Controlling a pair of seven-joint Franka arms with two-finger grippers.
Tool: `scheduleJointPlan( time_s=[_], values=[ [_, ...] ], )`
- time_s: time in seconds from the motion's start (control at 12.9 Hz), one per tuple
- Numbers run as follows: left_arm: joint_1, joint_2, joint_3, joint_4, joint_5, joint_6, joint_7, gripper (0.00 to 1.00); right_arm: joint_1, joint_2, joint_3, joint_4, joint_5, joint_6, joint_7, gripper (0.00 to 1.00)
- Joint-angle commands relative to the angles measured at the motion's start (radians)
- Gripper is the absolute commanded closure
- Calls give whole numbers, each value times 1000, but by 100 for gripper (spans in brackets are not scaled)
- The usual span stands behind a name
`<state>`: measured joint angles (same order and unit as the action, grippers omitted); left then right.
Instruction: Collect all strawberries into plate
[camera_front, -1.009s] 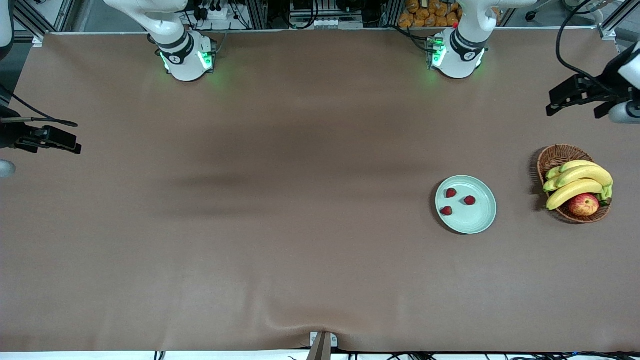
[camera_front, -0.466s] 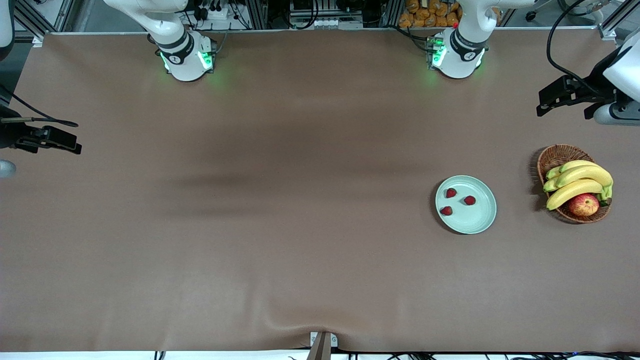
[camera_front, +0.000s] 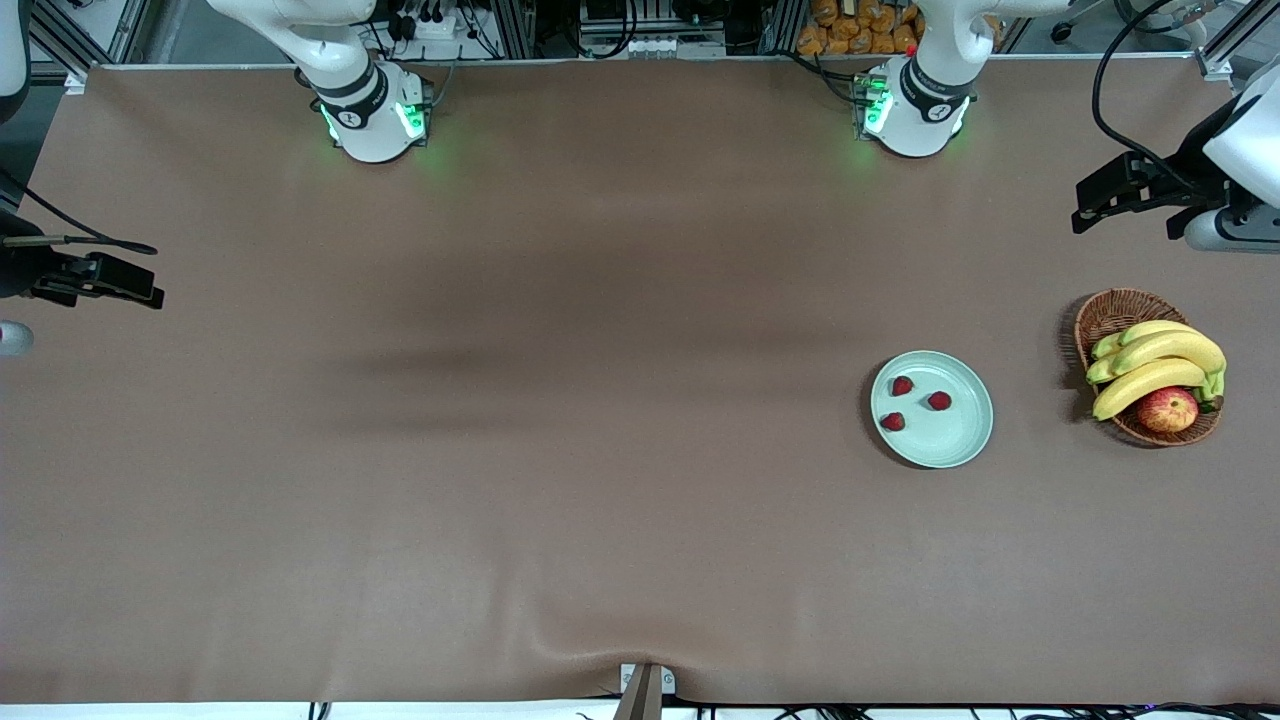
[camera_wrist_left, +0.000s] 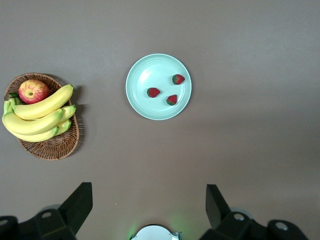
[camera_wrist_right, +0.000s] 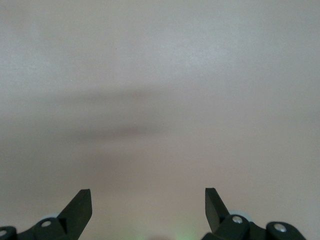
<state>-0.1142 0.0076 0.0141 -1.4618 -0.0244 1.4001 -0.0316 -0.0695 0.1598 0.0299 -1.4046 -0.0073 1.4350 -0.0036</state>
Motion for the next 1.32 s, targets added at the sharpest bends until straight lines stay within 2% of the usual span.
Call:
scheduleJointPlan(
  time_s=[0.0, 0.31, 0.7, 1.01, 1.24],
  values=[
    [-4, -14, 4, -11, 0, -1, 10, 0, 26, -16, -11, -17, -26, 12, 1, 0],
    [-2, -24, 3, -28, 0, -1, 10, 0, 42, -20, -22, -17, -23, 12, 4, 0],
    [-2, -77, -11, -98, 0, 32, -10, 0, 40, -58, -24, -7, -8, -25, -4, 0],
    [-2, -75, -14, -97, 0, 33, -13, 0, 51, -71, -48, -5, 41, -56, -4, 0],
    [-2, -78, -29, -101, 0, 36, -39, 0, 66, -77, -59, -5, 43, -68, -4, 0]
  ],
)
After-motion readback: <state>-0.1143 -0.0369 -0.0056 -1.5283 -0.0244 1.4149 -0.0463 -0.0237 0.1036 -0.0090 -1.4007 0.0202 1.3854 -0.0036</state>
